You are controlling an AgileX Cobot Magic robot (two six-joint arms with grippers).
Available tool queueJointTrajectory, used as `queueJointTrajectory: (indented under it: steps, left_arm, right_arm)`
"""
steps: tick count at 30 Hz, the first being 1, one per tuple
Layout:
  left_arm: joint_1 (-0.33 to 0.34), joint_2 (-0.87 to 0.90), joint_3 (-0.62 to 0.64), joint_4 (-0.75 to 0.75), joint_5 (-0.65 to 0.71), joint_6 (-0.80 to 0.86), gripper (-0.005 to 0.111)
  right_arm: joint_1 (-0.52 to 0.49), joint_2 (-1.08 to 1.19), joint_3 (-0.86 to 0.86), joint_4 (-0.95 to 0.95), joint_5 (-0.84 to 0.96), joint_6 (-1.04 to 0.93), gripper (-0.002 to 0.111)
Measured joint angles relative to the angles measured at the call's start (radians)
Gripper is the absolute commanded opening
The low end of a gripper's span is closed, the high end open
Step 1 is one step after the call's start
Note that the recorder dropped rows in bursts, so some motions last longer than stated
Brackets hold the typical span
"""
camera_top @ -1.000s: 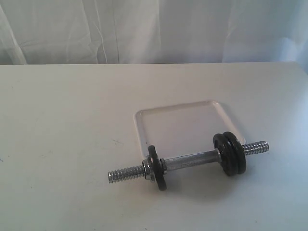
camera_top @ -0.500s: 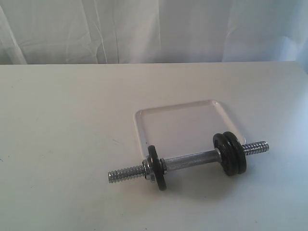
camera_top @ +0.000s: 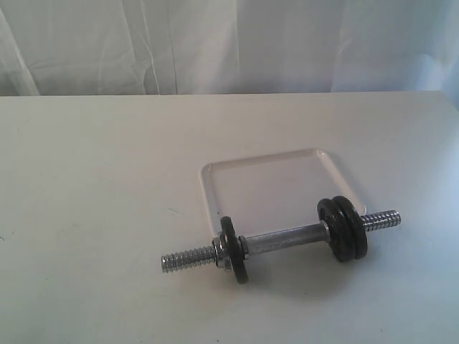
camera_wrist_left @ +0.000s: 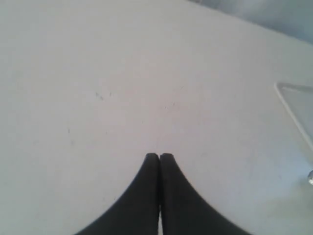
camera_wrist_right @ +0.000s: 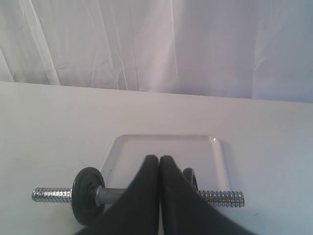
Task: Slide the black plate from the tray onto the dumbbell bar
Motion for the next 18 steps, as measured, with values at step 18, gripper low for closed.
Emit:
queueJointTrajectory:
  steps: [18]
  left_arm:
    - [0.079, 0.0, 0.058, -0.005, -0.097, 0.004, 0.0]
  right_arm:
    - [0.0, 0.002, 0.238, -0.156, -0.274, 0.001, 0.0]
